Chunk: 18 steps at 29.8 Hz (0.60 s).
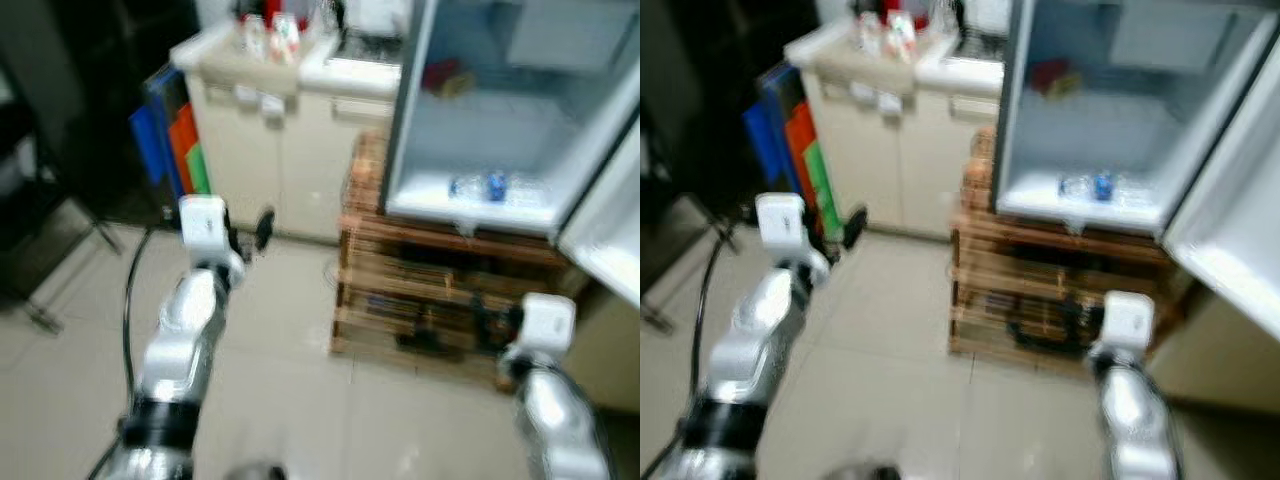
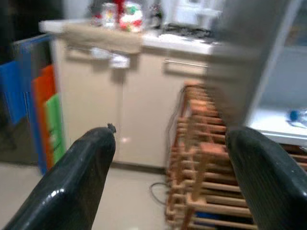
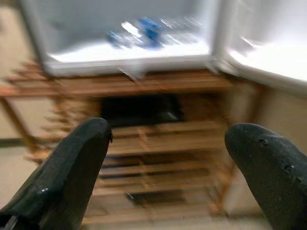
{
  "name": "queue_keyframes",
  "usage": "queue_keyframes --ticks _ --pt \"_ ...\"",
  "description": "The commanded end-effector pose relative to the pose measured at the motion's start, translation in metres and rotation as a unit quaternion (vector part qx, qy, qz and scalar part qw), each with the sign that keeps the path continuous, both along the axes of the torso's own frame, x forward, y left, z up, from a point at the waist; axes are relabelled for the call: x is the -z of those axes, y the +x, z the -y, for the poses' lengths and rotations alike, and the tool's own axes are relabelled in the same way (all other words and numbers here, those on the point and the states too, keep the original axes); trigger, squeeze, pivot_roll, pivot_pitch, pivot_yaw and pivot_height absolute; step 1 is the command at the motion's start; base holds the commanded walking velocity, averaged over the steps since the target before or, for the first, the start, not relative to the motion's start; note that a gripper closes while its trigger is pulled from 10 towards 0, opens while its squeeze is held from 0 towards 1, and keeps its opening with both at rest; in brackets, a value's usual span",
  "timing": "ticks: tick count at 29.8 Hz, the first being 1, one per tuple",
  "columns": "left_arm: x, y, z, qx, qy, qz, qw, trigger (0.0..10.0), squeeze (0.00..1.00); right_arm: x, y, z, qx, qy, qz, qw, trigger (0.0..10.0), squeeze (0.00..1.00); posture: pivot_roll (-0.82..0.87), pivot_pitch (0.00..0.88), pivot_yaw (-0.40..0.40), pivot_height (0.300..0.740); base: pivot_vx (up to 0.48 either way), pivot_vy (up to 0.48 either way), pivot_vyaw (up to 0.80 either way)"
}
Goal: Restocking fridge
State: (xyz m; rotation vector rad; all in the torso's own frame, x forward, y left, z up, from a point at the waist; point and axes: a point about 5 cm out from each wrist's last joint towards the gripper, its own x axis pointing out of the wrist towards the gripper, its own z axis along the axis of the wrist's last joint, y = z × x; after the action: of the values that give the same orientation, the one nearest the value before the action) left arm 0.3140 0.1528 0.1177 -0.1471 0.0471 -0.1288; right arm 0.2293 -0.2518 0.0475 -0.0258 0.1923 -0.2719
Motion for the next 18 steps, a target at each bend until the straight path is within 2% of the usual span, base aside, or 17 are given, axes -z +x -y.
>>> queue_keyframes --ticks 1,9,13,18 --pt "-0.004 0.004 0.004 0.010 0.008 0.006 1.000 10.0 0.00 -0.002 0.000 0.005 0.010 0.000 0.001 1.000 10.0 0.00 -0.13 0.000 0.055 0.740 0.472 0.000 0.00" --pt "-0.001 0.006 0.007 0.013 0.000 0.005 1.000 10.0 0.00 0.003 -0.015 0.014 0.021 -0.013 -0.004 1.000 10.0 0.00 -0.15 0.000 0.062 0.740 0.471 0.000 0.00" --pt "0.000 0.007 0.009 0.019 -0.005 0.006 1.000 10.0 0.00 0.003 -0.015 0.017 0.027 -0.014 -0.006 1.000 10.0 0.00 -0.16 0.000 0.064 0.740 0.469 0.000 0.00" --pt "0.001 0.009 0.011 0.009 -0.005 0.002 1.000 10.0 0.00 -0.003 -0.007 0.015 0.022 -0.014 0.006 1.000 10.0 0.00 -0.16 0.000 0.062 0.740 0.456 0.000 0.00"
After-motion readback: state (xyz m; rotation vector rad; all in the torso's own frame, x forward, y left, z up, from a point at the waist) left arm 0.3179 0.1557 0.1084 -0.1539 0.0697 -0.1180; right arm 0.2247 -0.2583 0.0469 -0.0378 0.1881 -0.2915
